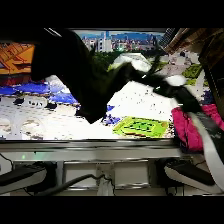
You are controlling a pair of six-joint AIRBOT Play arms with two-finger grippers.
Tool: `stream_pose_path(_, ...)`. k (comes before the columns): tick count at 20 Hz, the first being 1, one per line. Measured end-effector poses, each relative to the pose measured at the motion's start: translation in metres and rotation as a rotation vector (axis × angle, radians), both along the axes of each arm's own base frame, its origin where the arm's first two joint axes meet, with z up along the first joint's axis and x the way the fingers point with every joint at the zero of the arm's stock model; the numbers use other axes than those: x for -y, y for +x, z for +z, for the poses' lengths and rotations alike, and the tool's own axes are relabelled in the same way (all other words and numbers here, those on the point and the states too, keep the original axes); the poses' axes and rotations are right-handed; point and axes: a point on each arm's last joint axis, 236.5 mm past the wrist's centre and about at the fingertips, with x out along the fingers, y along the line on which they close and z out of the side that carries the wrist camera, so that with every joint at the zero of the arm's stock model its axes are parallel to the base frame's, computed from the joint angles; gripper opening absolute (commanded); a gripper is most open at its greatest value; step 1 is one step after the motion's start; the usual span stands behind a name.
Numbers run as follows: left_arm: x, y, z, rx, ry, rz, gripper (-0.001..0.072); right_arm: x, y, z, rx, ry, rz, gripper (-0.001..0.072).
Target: Fold the clothes and pants, and hang the long-sleeved shirts on hangers.
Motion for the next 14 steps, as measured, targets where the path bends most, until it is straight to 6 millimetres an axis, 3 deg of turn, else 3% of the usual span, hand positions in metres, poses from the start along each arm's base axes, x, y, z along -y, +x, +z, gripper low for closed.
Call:
stream_pose_path(2,-0.016,-0.021,0.042,0.105,-0.026,0.063,0.0004,0.037,-0.013,0.076,0.200,-0.056,-0.066,0.0015)
stream_pose_path(4,-0.029,-0.052,0.078,0.183,-0.062,0.109,0.0004,0.071,-0.039,0.146,0.385,-0.112,-0.147,0.0016)
stream_pose_path(6,-0.039,-0.088,0.109,0.250,-0.105,0.133,0.0004,0.096,-0.073,0.207,0.553,-0.177,-0.226,0.0016)
stream_pose_path(8,-0.044,-0.124,0.131,0.297,-0.142,0.136,0.0005,0.110,-0.106,0.254,0.685,-0.229,-0.288,0.0016)
stream_pose_path(11,-0.048,-0.161,0.135,0.280,-0.158,0.130,0.0005,0.118,-0.138,0.298,0.811,-0.280,-0.345,0.0016)
stream_pose_path(14,-0.048,-0.166,0.095,0.106,-0.115,0.133,0.0005,0.124,-0.139,0.313,0.836,-0.296,-0.371,0.0017)
